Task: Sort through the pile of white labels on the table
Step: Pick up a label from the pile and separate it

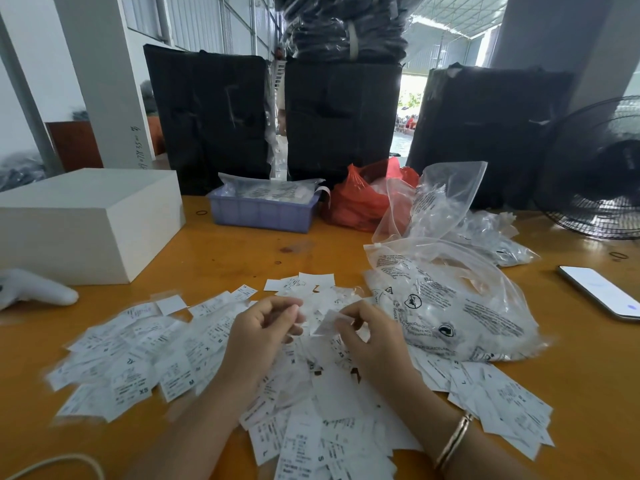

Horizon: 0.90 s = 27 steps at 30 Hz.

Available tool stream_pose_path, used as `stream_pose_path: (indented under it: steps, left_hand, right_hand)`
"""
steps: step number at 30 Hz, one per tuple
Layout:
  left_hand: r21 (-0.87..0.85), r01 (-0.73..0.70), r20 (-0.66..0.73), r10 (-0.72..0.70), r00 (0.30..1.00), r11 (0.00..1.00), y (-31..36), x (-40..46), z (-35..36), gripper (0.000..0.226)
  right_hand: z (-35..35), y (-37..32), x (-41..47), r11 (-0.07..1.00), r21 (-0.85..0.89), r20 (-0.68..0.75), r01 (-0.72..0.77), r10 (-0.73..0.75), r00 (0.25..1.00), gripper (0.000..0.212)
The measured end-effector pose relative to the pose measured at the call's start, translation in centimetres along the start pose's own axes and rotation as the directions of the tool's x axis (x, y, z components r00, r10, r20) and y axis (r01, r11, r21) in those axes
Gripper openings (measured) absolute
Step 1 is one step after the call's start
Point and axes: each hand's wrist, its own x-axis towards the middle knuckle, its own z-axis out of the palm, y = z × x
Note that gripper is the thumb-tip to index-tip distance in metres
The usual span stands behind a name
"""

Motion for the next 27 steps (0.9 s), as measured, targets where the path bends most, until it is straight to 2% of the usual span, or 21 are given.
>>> stream_pose_path:
  steps: [5,10,14,19,22,25,27]
  left_hand:
    - [-0.043,0.036,0.004,-0.036,0.999,0.998,0.0,0.1,-0.1,0.006]
    - [0.023,0.026,-0.017,-0.025,1.0,0.999,0.1,0.0,0.1,0.016]
    - [0.025,0.016,-0.019,-0.016,1.0,1.0,0.4,-0.1,0.3,0.02]
    - [0.006,0.022,0.008,-0.022,1.0,1.0,0.6,-0.3,0.4,0.032]
    - [0.024,0.009,-0.027,-0.008,1.0,1.0,0.5,-0.3,0.3,0.044]
    - [0.046,-0.006,-0.029,0.007,1.0,0.999,0.2,-0.2,0.2,0.034]
    - [0.084,-0.038,0.038,0.035,0.999,0.996,0.1,-0.2,0.3,0.016]
  right_hand:
    - [0.0,-0.2,0.0,0.982,0.18,-0.01,-0.05,0.053,0.999,0.021]
    - [-0.3,-0.2,-0.1,0.93,0.359,-0.074,-0.074,0.107,0.991,0.041]
    - [-0.6,-0.2,-0.1,0.93,0.368,-0.145,0.003,0.054,0.988,0.041]
    - [-0.6,-0.3,-0.1,0.939,0.345,-0.101,-0.007,0.045,0.994,0.044]
    - [-0.4,-1.1,-0.5,0.955,0.297,-0.005,0.0,0.001,1.0,0.022]
    - [0.3,-1.7,-0.7,0.979,0.204,0.1,-0.004,-0.016,0.995,0.022]
    - [0.5,-2.0,-0.6,0.98,0.2,0.057,0.017,-0.029,0.998,0.012]
